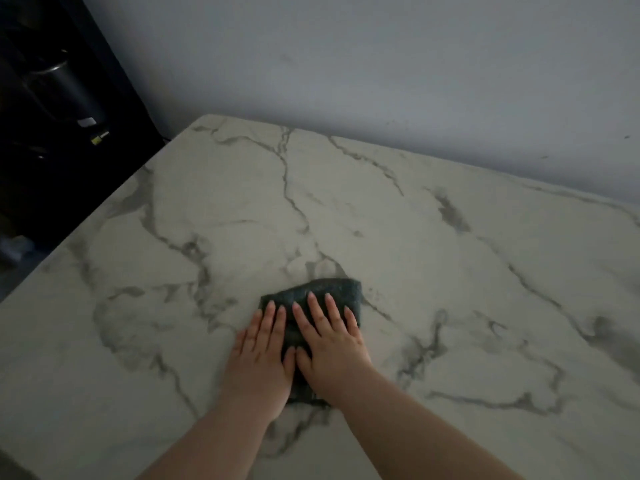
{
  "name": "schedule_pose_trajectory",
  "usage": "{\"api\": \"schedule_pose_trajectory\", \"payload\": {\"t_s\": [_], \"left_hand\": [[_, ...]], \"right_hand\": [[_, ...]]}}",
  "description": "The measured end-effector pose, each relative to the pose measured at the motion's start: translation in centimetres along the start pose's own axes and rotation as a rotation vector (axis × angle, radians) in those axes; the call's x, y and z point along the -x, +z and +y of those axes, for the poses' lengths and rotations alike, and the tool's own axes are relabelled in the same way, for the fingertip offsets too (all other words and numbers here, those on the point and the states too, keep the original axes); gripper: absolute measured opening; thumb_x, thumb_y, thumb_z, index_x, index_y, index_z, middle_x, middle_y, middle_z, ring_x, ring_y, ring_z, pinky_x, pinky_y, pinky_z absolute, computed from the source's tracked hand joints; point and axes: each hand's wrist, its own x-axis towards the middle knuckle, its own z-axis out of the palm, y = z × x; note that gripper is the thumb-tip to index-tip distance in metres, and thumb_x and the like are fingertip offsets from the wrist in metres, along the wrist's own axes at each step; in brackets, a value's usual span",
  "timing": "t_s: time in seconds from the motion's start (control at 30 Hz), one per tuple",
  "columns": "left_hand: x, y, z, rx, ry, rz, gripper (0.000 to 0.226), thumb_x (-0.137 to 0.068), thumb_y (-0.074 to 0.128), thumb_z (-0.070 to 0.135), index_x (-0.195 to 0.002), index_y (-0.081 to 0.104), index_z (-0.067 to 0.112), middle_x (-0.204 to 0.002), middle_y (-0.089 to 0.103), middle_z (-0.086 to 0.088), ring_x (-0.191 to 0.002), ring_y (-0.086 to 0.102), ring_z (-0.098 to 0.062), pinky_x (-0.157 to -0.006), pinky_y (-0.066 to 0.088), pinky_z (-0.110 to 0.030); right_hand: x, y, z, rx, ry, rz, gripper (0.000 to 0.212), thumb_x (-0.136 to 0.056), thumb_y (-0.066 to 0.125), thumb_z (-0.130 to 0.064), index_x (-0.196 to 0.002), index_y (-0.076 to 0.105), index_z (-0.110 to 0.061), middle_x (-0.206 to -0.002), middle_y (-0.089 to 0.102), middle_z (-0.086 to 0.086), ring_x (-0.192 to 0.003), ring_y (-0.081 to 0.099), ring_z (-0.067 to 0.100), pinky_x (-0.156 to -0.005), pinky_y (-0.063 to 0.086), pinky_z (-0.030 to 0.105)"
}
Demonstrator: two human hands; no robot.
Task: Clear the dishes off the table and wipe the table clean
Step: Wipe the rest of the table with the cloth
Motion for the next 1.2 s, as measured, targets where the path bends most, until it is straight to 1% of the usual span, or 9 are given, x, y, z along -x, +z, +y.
{"api": "schedule_pose_trajectory", "payload": {"t_s": [0.07, 0.13, 0.2, 0.3, 0.57, 0.97, 1.07, 1.13, 1.2], "left_hand": [[-3.5, -0.6, 0.8, -0.072, -0.032, -0.024, 0.075, -0.085, 0.016, 0.049, -0.151, 0.024, 0.012, -0.158, 0.018, -0.003, -0.145, 0.024, -0.018, -0.114, 0.006, -0.028], [-7.2, -0.8, 1.5, -0.095, -0.013, -0.062, 0.075, -0.084, -0.004, 0.052, -0.152, -0.010, 0.020, -0.159, -0.015, 0.004, -0.149, -0.003, -0.014, -0.117, -0.001, -0.030], [-10.6, -1.2, 2.7, -0.111, -0.010, -0.104, 0.065, -0.095, 0.005, 0.048, -0.151, -0.018, 0.023, -0.158, -0.023, 0.004, -0.148, -0.014, -0.014, -0.119, -0.002, -0.033], [-14.7, -1.4, 5.4, -0.112, 0.037, -0.131, 0.065, -0.100, 0.018, 0.043, -0.151, -0.016, 0.023, -0.159, -0.022, 0.003, -0.148, -0.014, -0.015, -0.121, -0.001, -0.034], [-16.8, -0.3, 12.1, -0.106, 0.187, -0.141, 0.065, -0.100, 0.022, 0.036, -0.152, -0.013, 0.019, -0.160, -0.019, 0.000, -0.148, -0.013, -0.019, -0.121, -0.002, -0.035], [-7.2, 0.8, 9.6, -0.039, 0.392, -0.176, 0.064, -0.101, 0.020, 0.047, -0.152, -0.012, 0.028, -0.159, -0.021, 0.007, -0.147, -0.017, -0.014, -0.118, -0.008, -0.034], [-3.6, 0.9, 7.5, -0.055, 0.417, -0.071, 0.062, -0.098, 0.019, 0.047, -0.154, 0.002, 0.027, -0.156, -0.014, 0.008, -0.149, -0.002, -0.014, -0.118, 0.000, -0.035], [-1.0, 0.8, 5.5, -0.055, 0.416, -0.081, 0.067, -0.091, 0.015, 0.049, -0.154, 0.014, 0.025, -0.156, -0.005, 0.006, -0.148, 0.009, -0.015, -0.116, 0.004, -0.035], [1.4, 1.1, 3.6, -0.035, 0.409, -0.117, 0.068, -0.087, 0.025, 0.049, -0.149, 0.031, 0.022, -0.157, 0.024, 0.002, -0.143, 0.028, -0.016, -0.117, 0.018, -0.034]], "right_hand": [[-2.7, -1.1, 1.8, 0.000, 0.017, 0.048, 0.065, -0.098, 0.024, -0.048, -0.153, -0.009, -0.035, -0.162, -0.015, -0.005, -0.148, -0.016, 0.022, -0.117, -0.011, 0.044], [-5.2, -2.0, 3.6, -0.016, 0.049, 0.062, 0.063, -0.099, 0.022, -0.049, -0.153, -0.009, -0.036, -0.162, -0.014, -0.006, -0.148, -0.015, 0.020, -0.119, -0.008, 0.044], [-7.0, -2.9, 5.4, -0.014, 0.085, 0.070, 0.062, -0.100, 0.020, -0.048, -0.153, -0.009, -0.036, -0.162, -0.014, -0.006, -0.148, -0.015, 0.020, -0.119, -0.007, 0.044], [-8.6, -4.4, 8.5, -0.033, 0.164, 0.084, 0.061, -0.100, 0.020, -0.047, -0.153, -0.009, -0.035, -0.161, -0.015, -0.007, -0.148, -0.015, 0.019, -0.119, -0.007, 0.043], [-5.8, -5.0, 14.3, -0.027, 0.321, 0.038, 0.063, -0.099, 0.017, -0.049, -0.152, -0.012, -0.033, -0.160, -0.020, -0.008, -0.148, -0.016, 0.017, -0.120, -0.004, 0.039], [3.6, -1.1, 9.2, -0.018, 0.457, 0.028, 0.065, -0.100, 0.018, -0.050, -0.152, -0.016, -0.031, -0.160, -0.022, -0.005, -0.148, -0.018, 0.021, -0.120, -0.003, 0.040], [6.0, 0.6, 5.8, -0.024, 0.460, 0.022, 0.065, -0.097, 0.011, -0.053, -0.151, -0.017, -0.031, -0.160, -0.022, -0.004, -0.147, -0.018, 0.022, -0.119, -0.004, 0.040], [7.4, 1.8, 3.1, -0.023, 0.454, 0.020, 0.073, -0.084, -0.006, -0.059, -0.150, -0.019, -0.032, -0.159, -0.024, -0.005, -0.147, -0.019, 0.022, -0.118, -0.005, 0.040], [8.5, 3.0, 0.9, -0.023, 0.435, 0.011, 0.081, -0.071, -0.016, -0.059, -0.147, -0.023, -0.032, -0.154, -0.028, -0.007, -0.144, -0.024, 0.019, -0.118, -0.006, 0.040]]}}
